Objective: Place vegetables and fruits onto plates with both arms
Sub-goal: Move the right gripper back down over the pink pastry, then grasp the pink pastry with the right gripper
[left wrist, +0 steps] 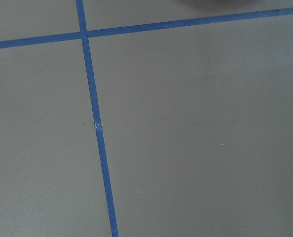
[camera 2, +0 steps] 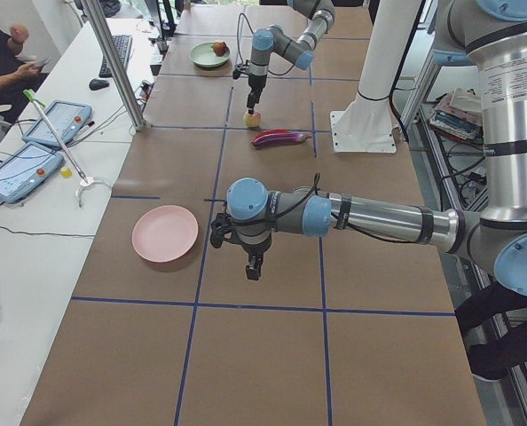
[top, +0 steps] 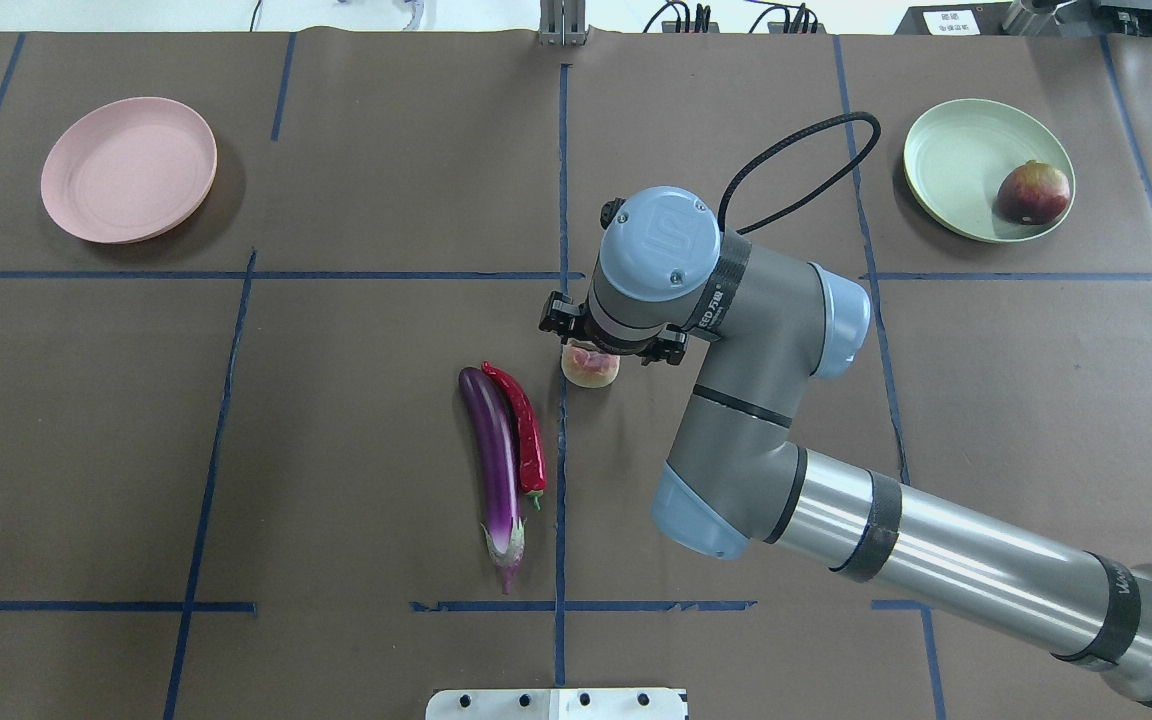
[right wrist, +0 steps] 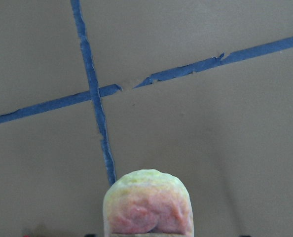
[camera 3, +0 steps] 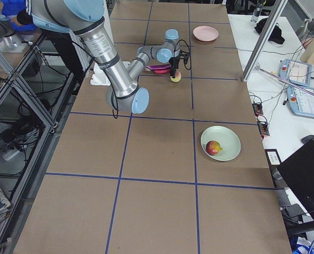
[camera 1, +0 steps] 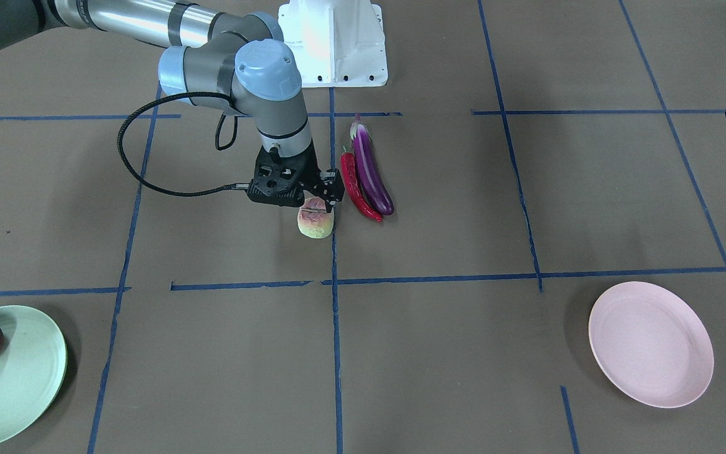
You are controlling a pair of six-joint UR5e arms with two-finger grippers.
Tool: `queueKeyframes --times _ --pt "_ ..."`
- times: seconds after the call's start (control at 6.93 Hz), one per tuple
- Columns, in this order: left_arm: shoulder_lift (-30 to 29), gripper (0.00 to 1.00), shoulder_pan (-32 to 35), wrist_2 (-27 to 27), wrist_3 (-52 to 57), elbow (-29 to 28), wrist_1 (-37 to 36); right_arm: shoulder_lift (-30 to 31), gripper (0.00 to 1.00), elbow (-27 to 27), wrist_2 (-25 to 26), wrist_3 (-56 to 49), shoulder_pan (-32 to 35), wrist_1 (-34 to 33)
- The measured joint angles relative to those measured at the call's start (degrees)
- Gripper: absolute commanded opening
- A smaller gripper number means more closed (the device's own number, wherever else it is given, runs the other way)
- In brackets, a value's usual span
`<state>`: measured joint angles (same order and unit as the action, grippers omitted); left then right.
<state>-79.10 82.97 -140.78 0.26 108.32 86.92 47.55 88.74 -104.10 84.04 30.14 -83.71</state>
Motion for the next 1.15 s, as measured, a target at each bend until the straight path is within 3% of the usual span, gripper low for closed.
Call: queueKeyframes --times 0.72,0.87,1.01,1.15 --pt "0.00 1.00 0.00 -0.37 0.00 -0.03 0.00 -2.71 0.98 -5.48 1.42 0.28 -0.52 0.53" --pt "0.00 1.00 0.00 -0.37 0.00 0.01 0.00 -2.77 0.78 -6.49 1.66 0.21 -0.66 0.75" --pt "0.00 1.00 0.00 -0.38 0.00 0.04 0.02 -3.32 0.30 -7.90 1.86 0.55 -0.84 0.93" --pt "0.00 1.00 0.00 -0.38 0.00 0.07 0.06 -4.27 0.00 -9.38 1.96 1.26 -0.96 1.00"
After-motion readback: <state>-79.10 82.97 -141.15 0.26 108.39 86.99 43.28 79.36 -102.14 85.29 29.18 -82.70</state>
